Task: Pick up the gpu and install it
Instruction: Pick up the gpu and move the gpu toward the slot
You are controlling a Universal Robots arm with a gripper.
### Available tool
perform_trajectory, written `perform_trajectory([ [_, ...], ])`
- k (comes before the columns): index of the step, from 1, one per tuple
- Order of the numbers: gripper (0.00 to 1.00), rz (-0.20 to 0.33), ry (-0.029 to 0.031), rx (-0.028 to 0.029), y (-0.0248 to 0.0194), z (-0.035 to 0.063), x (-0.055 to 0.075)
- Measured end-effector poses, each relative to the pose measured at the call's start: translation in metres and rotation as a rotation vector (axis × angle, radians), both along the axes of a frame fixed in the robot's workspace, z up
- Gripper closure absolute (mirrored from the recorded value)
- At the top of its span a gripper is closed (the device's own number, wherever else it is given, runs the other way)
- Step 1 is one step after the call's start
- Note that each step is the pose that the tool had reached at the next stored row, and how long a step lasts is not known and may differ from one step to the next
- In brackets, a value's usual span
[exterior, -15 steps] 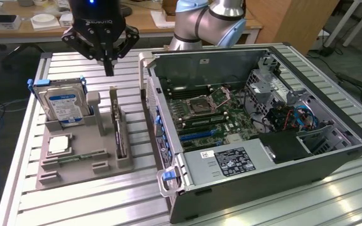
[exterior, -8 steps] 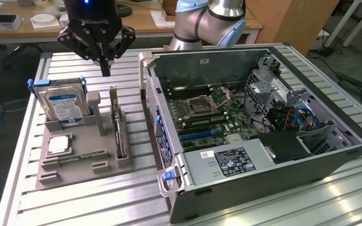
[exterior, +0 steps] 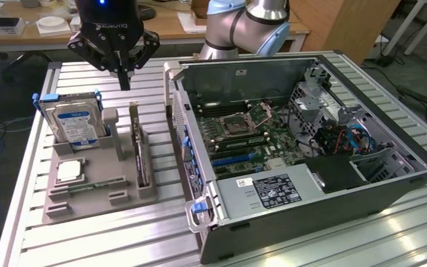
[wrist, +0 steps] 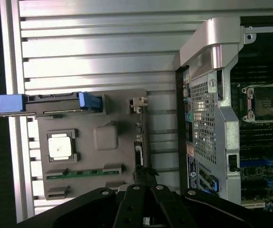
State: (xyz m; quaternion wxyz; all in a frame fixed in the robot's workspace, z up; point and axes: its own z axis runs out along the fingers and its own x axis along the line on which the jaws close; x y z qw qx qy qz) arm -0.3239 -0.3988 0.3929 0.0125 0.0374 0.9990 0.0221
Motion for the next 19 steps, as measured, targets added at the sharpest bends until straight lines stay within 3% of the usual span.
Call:
perform_trajectory([
  [6,0.89,0.0,0.0,0.0,0.0,0.0,0.0],
  [12,0.59,0.0,-0.0001,0.0,0.0,0.0,0.0],
  [15,0.53,0.0,-0.0002,0.0,0.0,-0.0001,-0.0005],
  [16,0.47,0.004,-0.0001,0.0,-0.0001,0.0,-0.0014],
  [19,0.47,0.028,0.0001,0.0009,-0.0007,0.0,-0.0022],
])
